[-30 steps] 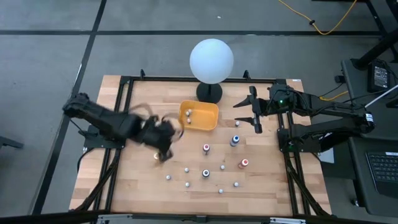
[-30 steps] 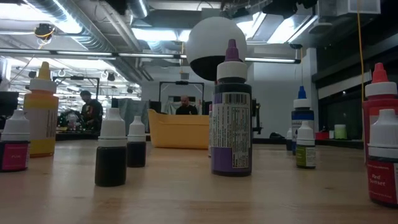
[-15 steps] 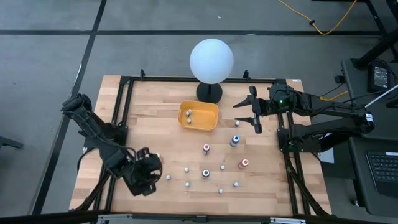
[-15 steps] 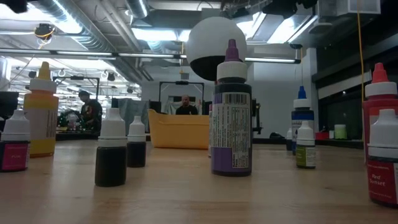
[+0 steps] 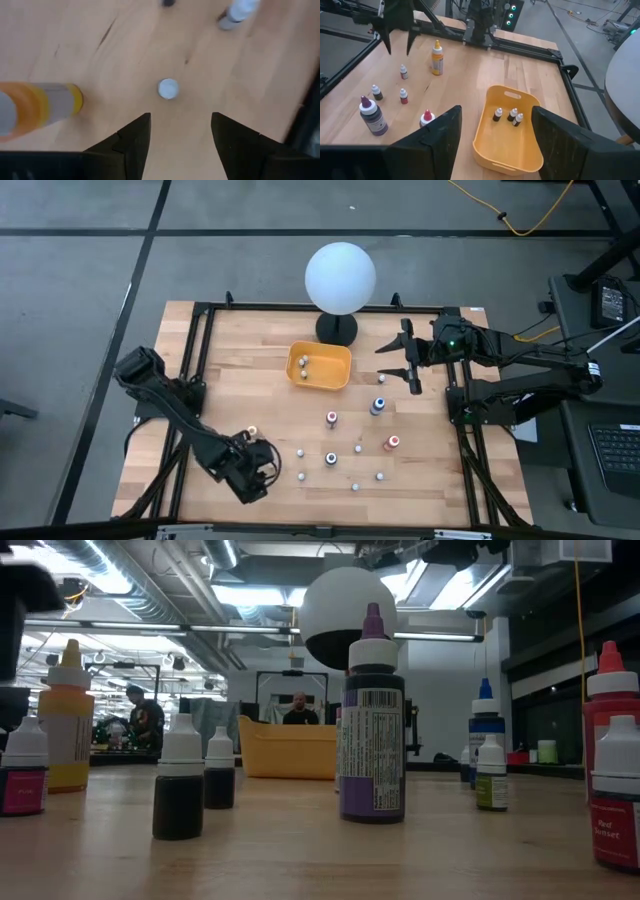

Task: Pick & Place food coloring
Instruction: Put the small pink food coloring bottle into the yellow bin

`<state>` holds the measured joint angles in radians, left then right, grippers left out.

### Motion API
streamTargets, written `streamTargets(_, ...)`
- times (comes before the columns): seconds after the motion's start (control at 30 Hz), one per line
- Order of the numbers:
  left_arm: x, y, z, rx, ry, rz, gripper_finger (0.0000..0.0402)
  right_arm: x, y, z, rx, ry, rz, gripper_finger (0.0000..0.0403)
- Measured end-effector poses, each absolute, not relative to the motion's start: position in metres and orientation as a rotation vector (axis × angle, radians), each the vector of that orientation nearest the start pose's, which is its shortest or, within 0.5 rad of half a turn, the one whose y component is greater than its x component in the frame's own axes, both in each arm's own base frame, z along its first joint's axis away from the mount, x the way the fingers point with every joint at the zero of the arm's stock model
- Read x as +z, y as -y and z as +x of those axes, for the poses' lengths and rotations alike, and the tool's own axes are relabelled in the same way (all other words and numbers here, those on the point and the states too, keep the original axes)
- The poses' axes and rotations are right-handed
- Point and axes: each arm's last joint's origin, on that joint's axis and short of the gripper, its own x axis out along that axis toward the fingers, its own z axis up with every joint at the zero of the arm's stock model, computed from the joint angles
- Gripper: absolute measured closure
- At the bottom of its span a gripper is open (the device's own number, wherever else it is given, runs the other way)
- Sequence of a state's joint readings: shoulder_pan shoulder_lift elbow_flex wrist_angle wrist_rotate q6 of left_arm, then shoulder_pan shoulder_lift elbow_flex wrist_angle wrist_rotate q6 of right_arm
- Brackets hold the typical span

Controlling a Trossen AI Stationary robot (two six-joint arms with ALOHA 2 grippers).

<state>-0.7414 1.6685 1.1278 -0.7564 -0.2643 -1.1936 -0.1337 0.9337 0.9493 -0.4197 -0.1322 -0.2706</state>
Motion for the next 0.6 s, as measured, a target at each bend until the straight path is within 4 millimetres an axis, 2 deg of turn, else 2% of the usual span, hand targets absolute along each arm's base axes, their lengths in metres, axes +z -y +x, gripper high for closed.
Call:
streamTargets(0.13, 0.186, 0.203, 0.244, 0.359, -1.204, -0.457, 0.0205, 0.340, 0.022, 0.194, 0.055, -0.416, -0.210, 0.0162)
streamTargets(0.37, 0.174, 0.201, 0.258, 0.383, -1.156, -0.470, 0.0208, 0.340, 0.022, 0.194, 0.055, -0.419, -0.210, 0.0162)
streamTargets(0.6, 0.164, 0.197, 0.264, 0.415, -1.176, -0.463, 0.0209, 0.340, 0.022, 0.194, 0.055, -0.419, -0.210, 0.0162)
